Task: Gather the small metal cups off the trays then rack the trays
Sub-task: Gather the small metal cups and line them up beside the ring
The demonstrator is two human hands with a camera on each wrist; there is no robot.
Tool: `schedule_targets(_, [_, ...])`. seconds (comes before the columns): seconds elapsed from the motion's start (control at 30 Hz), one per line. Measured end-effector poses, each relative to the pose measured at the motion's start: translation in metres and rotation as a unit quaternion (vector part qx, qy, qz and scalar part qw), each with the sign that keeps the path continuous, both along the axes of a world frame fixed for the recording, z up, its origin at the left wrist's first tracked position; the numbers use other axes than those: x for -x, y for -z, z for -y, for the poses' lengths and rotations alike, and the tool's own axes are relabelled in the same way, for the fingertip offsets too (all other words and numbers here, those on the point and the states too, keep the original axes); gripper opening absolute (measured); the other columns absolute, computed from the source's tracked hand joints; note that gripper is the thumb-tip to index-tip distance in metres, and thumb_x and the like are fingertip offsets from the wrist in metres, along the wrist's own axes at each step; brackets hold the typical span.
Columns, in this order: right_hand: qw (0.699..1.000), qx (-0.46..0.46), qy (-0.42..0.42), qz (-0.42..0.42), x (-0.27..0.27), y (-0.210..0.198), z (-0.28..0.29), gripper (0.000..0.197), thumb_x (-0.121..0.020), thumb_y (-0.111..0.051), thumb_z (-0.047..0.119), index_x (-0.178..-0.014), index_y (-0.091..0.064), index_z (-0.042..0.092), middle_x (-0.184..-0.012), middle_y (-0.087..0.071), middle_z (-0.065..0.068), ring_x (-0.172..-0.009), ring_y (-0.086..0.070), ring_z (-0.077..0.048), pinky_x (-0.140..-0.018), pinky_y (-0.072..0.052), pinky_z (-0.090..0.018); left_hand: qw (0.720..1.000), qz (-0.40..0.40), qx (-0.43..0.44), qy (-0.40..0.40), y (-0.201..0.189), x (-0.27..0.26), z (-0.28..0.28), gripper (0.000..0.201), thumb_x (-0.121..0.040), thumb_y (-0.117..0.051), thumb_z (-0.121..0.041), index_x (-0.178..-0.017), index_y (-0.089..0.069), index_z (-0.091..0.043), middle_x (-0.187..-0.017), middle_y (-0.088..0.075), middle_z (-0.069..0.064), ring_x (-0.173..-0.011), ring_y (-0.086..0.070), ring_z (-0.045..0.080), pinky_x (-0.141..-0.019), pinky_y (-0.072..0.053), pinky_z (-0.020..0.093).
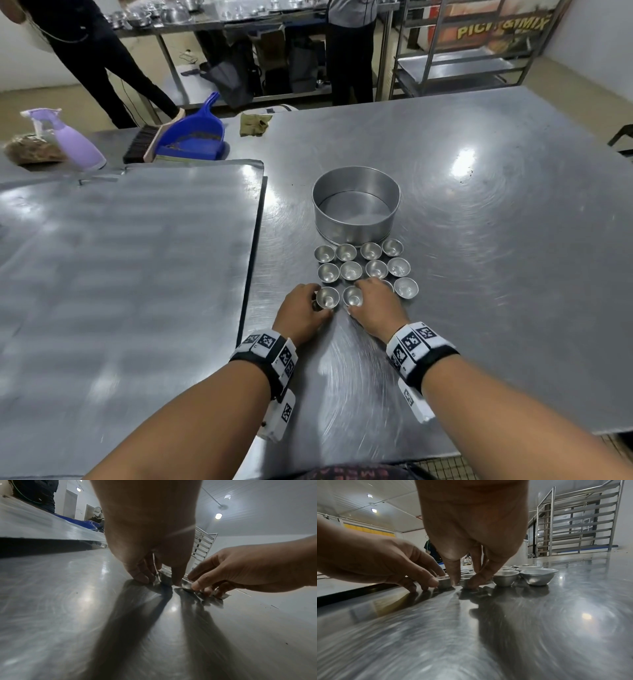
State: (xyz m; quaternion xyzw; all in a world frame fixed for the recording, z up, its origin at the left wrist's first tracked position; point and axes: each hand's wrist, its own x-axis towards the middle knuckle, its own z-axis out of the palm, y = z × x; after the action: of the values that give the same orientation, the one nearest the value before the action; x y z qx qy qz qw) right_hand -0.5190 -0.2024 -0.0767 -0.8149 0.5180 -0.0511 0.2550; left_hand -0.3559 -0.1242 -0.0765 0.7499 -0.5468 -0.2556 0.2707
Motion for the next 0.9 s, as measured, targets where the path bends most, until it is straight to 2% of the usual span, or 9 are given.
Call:
schedule_targets(0.2, [1.0, 0.004, 0.003, 0.005, -0.001, 0.001, 0.003, 0.04, -0.083, -0.067, 0.022, -0.121, -0.059, 0.015, -0.122, -0.056, -0.008, -0.111, -0.058, -0.031, -0.091, -0.047, -0.037, 1.0, -0.005, 0.012, 0.01, -0.003, 0.002, 0.002, 0.03, -0.085, -0.073, -0.037, -0.108, -0.066, -0.018, -0.094, -0.06, -0.006, -0.084, -0.059, 0.012, -0.075, -0.046, 0.026])
schedule_targets(0.4, [1.0, -0.001, 0.008, -0.005, 0.0, 0.0, 0.005, 0.039, -0.085, -0.065, 0.021, -0.124, -0.059, 0.014, -0.126, -0.052, -0.01, -0.114, -0.056, -0.032, -0.091, -0.046, -0.037, 1.0, -0.006, 0.004, 0.012, -0.003, 0.002, 0.005, 0.027, -0.086, -0.072, -0.035, -0.108, -0.067, -0.02, -0.1, -0.067, -0.003, -0.088, -0.064, 0.015, -0.081, -0.052, 0.034])
schedule_targets(0.9, [1.0, -0.004, 0.0, -0.015, -0.001, -0.003, 0.012, 0.034, -0.085, -0.065, 0.022, -0.118, -0.06, 0.013, -0.124, -0.054, -0.01, -0.11, -0.058, -0.033, -0.086, -0.046, -0.037, 1.0, -0.01, 0.003, 0.015, -0.007, 0.004, 0.006, 0.03, -0.088, -0.069, -0.038, -0.112, -0.067, -0.02, -0.104, -0.068, -0.001, -0.089, -0.064, 0.015, -0.082, -0.052, 0.035])
